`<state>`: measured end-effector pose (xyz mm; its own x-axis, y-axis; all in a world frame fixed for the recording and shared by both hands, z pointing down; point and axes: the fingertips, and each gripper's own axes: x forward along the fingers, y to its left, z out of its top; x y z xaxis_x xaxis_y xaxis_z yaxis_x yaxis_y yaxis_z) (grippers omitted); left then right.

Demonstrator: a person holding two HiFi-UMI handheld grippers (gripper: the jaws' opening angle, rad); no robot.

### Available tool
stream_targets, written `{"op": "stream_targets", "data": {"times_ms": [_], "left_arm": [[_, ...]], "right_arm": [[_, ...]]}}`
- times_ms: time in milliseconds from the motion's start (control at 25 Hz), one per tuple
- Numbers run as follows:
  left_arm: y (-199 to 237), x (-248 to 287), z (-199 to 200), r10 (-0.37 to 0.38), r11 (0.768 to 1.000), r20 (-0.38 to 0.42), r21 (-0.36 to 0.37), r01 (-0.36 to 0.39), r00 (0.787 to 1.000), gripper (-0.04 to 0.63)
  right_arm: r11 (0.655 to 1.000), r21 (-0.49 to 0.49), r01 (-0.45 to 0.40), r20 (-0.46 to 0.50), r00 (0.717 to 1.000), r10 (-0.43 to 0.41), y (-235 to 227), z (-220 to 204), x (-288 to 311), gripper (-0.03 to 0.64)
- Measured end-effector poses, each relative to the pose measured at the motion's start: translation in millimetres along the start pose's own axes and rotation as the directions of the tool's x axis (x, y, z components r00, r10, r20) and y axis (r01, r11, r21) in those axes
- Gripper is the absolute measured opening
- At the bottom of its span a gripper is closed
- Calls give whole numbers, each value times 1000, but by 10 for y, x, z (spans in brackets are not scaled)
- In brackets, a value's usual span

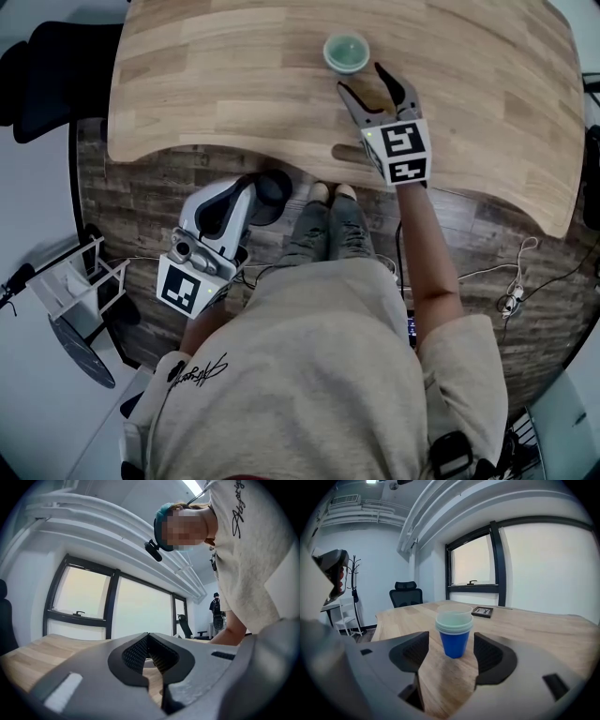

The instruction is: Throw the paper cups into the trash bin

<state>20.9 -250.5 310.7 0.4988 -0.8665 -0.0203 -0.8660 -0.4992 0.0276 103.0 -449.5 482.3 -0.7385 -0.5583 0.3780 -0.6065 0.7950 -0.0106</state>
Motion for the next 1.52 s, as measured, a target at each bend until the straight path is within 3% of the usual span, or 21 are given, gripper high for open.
{"op": "stream_targets", "data": {"times_ms": [520,1520], "left_arm": [[144,-143,-8,65,998,-11,5,-65,998,3],[308,-216,-11,110,994,-18,1,-110,994,3]], "right_arm": [[1000,-1,-3,-32,999,3,-63,-96,272,282],[999,38,33,17,999,-33,-171,-41,434,281]]}}
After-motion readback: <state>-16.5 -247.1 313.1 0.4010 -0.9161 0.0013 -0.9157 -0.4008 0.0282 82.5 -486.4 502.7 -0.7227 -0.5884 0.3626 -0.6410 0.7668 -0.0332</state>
